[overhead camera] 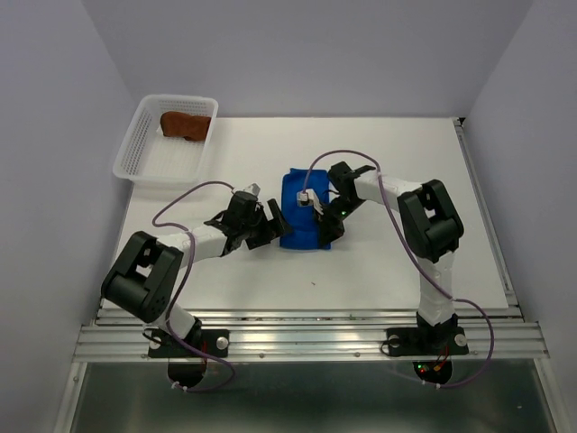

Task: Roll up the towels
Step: Roll the towel

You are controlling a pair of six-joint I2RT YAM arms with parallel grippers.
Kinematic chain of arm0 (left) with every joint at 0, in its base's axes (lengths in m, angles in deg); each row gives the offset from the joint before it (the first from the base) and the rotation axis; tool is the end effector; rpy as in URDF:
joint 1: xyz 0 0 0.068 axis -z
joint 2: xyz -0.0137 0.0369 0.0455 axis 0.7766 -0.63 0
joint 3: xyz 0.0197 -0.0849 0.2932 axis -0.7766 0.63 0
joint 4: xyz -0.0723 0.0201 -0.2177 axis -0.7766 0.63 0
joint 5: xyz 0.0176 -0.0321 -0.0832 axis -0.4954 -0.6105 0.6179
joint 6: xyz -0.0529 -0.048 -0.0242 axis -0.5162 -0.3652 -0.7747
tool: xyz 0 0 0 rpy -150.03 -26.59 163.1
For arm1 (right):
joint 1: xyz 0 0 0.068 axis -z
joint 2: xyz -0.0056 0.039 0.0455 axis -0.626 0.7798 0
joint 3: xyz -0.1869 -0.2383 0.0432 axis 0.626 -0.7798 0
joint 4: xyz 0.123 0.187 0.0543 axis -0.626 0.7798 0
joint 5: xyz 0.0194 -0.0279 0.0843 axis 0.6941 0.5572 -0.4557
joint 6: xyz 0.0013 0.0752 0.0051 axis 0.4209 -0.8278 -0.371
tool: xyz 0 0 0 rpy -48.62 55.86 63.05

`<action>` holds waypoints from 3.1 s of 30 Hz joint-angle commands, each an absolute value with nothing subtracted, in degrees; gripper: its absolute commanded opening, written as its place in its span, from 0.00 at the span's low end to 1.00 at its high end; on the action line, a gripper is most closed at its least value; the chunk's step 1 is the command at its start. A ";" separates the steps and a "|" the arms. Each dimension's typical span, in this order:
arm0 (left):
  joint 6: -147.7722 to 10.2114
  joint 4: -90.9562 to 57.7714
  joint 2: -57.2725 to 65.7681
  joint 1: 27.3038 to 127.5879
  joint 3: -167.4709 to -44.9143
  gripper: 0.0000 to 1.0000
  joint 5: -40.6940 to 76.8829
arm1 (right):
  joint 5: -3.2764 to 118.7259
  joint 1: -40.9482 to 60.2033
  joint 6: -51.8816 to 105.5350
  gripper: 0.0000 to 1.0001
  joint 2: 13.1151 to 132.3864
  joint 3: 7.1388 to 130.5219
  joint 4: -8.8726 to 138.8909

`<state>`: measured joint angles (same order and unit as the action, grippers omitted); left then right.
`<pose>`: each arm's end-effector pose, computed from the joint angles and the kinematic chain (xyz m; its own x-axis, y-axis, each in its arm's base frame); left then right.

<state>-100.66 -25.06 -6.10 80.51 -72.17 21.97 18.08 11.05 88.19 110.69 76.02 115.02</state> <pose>0.2487 -0.1564 0.2130 -0.8125 -0.3123 -0.4923 0.0957 0.7615 -0.6410 0.3123 0.2168 0.1808 -0.2263 -0.7430 -0.6299 -0.9240 -0.0409 0.3801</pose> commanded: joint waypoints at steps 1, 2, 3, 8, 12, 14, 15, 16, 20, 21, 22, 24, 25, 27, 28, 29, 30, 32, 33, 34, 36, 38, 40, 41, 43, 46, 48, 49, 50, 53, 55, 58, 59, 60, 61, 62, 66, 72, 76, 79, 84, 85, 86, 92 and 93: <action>-102.90 -30.22 -9.20 81.09 -71.46 0.99 26.09 | 15.36 11.42 85.85 0.09 111.73 77.57 117.06; -103.25 -30.22 -9.90 81.53 -71.64 0.93 26.35 | 15.36 12.03 85.15 0.09 111.73 77.57 116.71; -103.26 -29.87 -11.04 81.88 -71.81 0.88 27.05 | 15.53 12.04 84.88 0.09 111.82 77.48 116.19; -105.01 -27.41 -14.12 82.76 -72.34 0.35 26.01 | 14.74 12.56 85.84 0.13 110.94 76.26 115.57; -104.14 -23.99 -17.63 84.42 -76.29 0.00 25.66 | 17.02 12.56 87.95 0.41 109.02 75.99 115.56; -104.05 -21.62 -18.17 84.87 -78.05 0.00 24.52 | 17.03 12.56 91.02 0.58 107.17 75.55 117.05; -104.13 -18.82 -18.69 84.96 -80.06 0.00 23.90 | 17.63 12.56 93.56 0.59 104.72 75.38 118.28; -104.31 -17.66 -18.87 84.87 -81.04 0.00 23.81 | 17.73 12.56 94.89 0.65 103.31 75.29 118.99; -105.45 -12.75 -18.26 85.05 -85.08 0.00 25.21 | 21.59 12.56 96.48 0.82 95.22 72.39 116.46; -105.37 -9.86 -17.82 84.96 -85.96 0.00 25.21 | 24.21 12.56 95.79 0.83 93.64 70.38 113.49; -104.93 -8.35 -17.73 84.96 -87.88 0.00 25.04 | 25.62 12.56 95.61 0.83 90.93 69.32 112.15; -105.45 -5.10 -17.47 85.05 -89.83 0.00 24.42 | 29.14 10.72 95.43 0.84 88.36 66.86 106.45; -105.97 -3.26 -17.29 84.96 -91.05 0.00 24.60 | 33.24 10.02 95.08 0.84 85.74 63.63 104.16; -107.03 -0.96 -17.64 84.79 -92.29 0.00 24.34 | 37.13 8.00 97.17 0.84 83.70 60.71 100.12; -107.82 1.22 -18.51 84.61 -93.43 0.00 24.16 | 38.02 7.21 97.36 0.81 82.91 58.43 99.14; -108.09 2.20 -19.13 84.52 -93.96 0.00 24.42 | 38.90 6.42 97.71 0.79 82.03 57.63 98.70; -108.35 3.25 -20.01 84.09 -94.40 0.00 25.47 | 39.69 5.19 98.32 0.79 81.59 56.92 98.26; -108.35 3.36 -20.71 83.82 -95.28 0.00 26.61 | 40.23 4.13 98.24 0.78 80.88 54.55 96.59; -108.44 3.35 -20.98 83.73 -95.54 0.00 27.14 | 40.75 3.60 98.41 0.78 80.18 53.85 95.80; -108.79 3.96 -21.33 83.12 -95.98 0.00 27.93 | 41.89 2.38 98.16 0.77 79.91 53.14 93.62; -109.14 4.32 -21.42 81.98 -95.81 0.00 29.25 | 43.65 0.97 98.33 0.76 79.74 52.09 92.28; -109.67 2.92 -20.81 79.96 -94.06 0.00 32.41 | 43.83 0.35 97.89 0.76 79.82 51.56 90.00; -109.67 1.86 -20.28 78.99 -93.35 0.00 34.79 | 44.18 -0.18 97.19 0.76 80.70 50.59 86.84; -109.41 2.56 -20.54 78.72 -93.61 0.00 35.32 | 44.71 -0.79 97.01 0.76 81.05 50.24 85.35; -108.79 4.66 -21.07 78.46 -94.49 0.00 36.38 | 47.16 -1.85 98.06 0.75 82.97 49.10 81.39; -109.32 5.11 -21.16 77.23 -94.23 0.00 37.95 | 48.76 -3.70 98.94 0.68 85.09 49.53 80.85; -110.19 3.89 -20.89 76.44 -93.27 0.00 39.45 | 47.44 -3.70 99.12 0.66 85.80 49.80 82.07; -110.98 3.62 -20.63 75.91 -92.91 0.00 39.89 | 46.30 -3.70 98.42 0.65 85.71 49.80 82.51; -111.16 3.53 -20.54 75.82 -92.82 0.00 39.89 | 45.86 -3.70 98.33 0.65 85.71 49.80 82.87; -111.87 3.62 -20.81 75.56 -93.00 0.00 40.77 | 45.41 -3.70 97.36 0.65 85.63 49.62 82.08; -112.57 3.01 -20.89 75.29 -92.74 0.00 42.61 | 45.33 -3.70 97.01 0.65 85.80 48.92 80.94; -113.62 2.39 -20.54 74.94 -91.95 0.00 43.49 | 44.63 -3.70 96.14 0.61 86.41 48.40 79.97; -114.06 2.21 -20.45 74.85 -91.51 0.00 43.84 | 44.28 -3.70 96.13 0.59 86.50 48.39 80.14; -114.68 1.86 -20.28 74.68 -91.24 0.00 44.80 | 43.75 -3.70 95.87 0.58 86.59 48.39 80.06; -115.12 0.81 -19.84 74.59 -90.46 0.00 45.42 | 43.05 -3.70 95.69 0.55 87.03 48.39 80.41; -115.99 0.28 -19.49 74.41 -90.10 0.00 45.86 | 43.04 -3.70 95.69 0.52 87.21 48.39 80.50; -116.79 -0.86 -18.70 74.15 -88.70 0.00 47.27 | 42.35 -3.70 94.11 0.34 88.00 50.05 81.72; -116.44 -0.87 -17.47 73.80 -88.43 0.06 46.14 | 39.53 -3.70 91.65 0.01 89.40 51.55 83.40; -115.39 1.23 -14.57 73.10 -89.21 0.44 41.58 | 37.08 -3.09 89.37 0.01 90.98 54.53 87.59; -113.72 1.51 -12.64 72.22 -89.40 0.73 39.28 | 33.48 -1.42 87.87 0.01 93.09 59.71 94.10; -108.81 3.52 -9.83 71.43 -90.53 0.85 32.36 | 18.12 3.68 92.70 0.01 98.98 70.60 111.05; -108.18 3.96 -9.30 71.51 -90.80 0.85 30.94 | 18.08 4.38 92.96 0.01 100.03 70.63 112.39; -107.39 4.14 -8.51 71.43 -90.89 0.87 29.53 | 16.08 4.39 93.05 0.01 102.21 72.98 113.71; -103.45 3.02 -2.02 71.69 -87.74 0.91 18.63 | 12.47 7.46 92.97 0.01 109.00 78.44 119.16; -103.69 1.96 -0.87 71.86 -86.59 0.91 17.75 | 11.06 8.16 92.97 0.01 110.74 80.45 119.95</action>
<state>-107.26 3.62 -6.65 71.55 -88.70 24.77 18.34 6.66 92.27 107.52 75.80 112.31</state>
